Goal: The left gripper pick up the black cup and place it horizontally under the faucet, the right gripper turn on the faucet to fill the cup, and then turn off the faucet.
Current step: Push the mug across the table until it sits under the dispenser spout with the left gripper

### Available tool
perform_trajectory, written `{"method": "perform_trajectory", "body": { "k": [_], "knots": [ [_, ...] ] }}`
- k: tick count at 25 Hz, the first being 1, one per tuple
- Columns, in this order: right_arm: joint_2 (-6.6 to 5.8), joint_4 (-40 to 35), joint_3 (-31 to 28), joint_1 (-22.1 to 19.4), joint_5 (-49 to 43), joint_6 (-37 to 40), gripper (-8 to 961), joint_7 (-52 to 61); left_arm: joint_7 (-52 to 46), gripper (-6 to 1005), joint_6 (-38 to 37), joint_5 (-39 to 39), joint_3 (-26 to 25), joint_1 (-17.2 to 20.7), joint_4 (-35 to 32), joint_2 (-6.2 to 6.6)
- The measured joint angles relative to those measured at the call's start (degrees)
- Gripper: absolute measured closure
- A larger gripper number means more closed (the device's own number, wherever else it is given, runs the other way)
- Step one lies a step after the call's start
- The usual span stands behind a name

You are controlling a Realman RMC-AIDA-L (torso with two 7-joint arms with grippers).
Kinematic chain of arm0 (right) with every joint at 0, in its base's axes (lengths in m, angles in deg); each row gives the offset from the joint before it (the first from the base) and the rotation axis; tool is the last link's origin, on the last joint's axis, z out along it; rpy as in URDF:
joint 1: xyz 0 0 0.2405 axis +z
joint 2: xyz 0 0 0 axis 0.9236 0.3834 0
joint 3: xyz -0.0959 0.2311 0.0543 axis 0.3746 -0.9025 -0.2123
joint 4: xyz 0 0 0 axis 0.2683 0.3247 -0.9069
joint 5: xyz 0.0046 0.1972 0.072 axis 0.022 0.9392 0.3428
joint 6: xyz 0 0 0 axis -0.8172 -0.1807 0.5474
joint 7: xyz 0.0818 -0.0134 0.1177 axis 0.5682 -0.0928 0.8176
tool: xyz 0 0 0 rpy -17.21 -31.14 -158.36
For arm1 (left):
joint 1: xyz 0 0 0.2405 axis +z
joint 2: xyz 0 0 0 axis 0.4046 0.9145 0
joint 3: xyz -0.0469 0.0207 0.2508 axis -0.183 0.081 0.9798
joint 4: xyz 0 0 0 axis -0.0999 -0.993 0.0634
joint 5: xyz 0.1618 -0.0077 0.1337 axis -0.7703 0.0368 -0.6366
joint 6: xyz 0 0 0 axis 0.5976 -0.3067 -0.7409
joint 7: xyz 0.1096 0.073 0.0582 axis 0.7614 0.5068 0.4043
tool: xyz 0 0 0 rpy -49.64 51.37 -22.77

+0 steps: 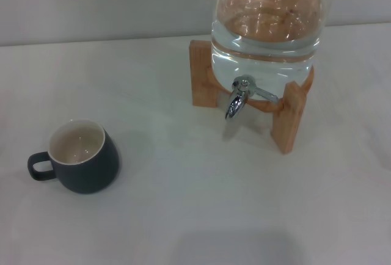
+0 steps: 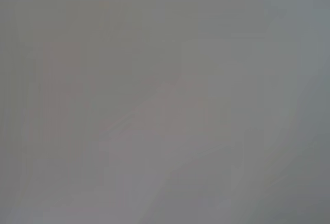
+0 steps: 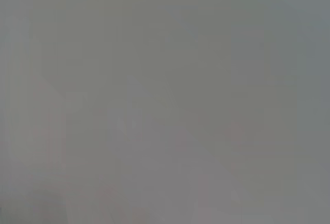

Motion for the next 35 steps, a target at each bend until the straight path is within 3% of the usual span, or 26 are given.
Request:
{"method": "perform_trajectory", "body": {
  "k": [6,11,20,35],
  "knots": [
    [-0.92,0.0,-0.1,-0.2,0.3,0.0,146,0.1,0.3,156,3.4,-7.2,0.0,3.2,-3.3,-0.13],
    [-1.34,-0.8,-0.2,0.2,0.5,0.7,146,0.3,2.8,161,3.7,-14.1,0.0,3.4,-3.4,-0.25],
    [-1.09,-0.9,-0.2,0.6,0.4,0.7,147,0.4,6.9,172,3.1,-19.2,0.0,2.3,-1.7,-0.57],
    [-0.05,-0.9,0.1,0.6,0.2,-0.2,149,0.5,11.0,189,-3.9,-25.0,0.1,-1.0,2.3,-0.57]
  ]
}}
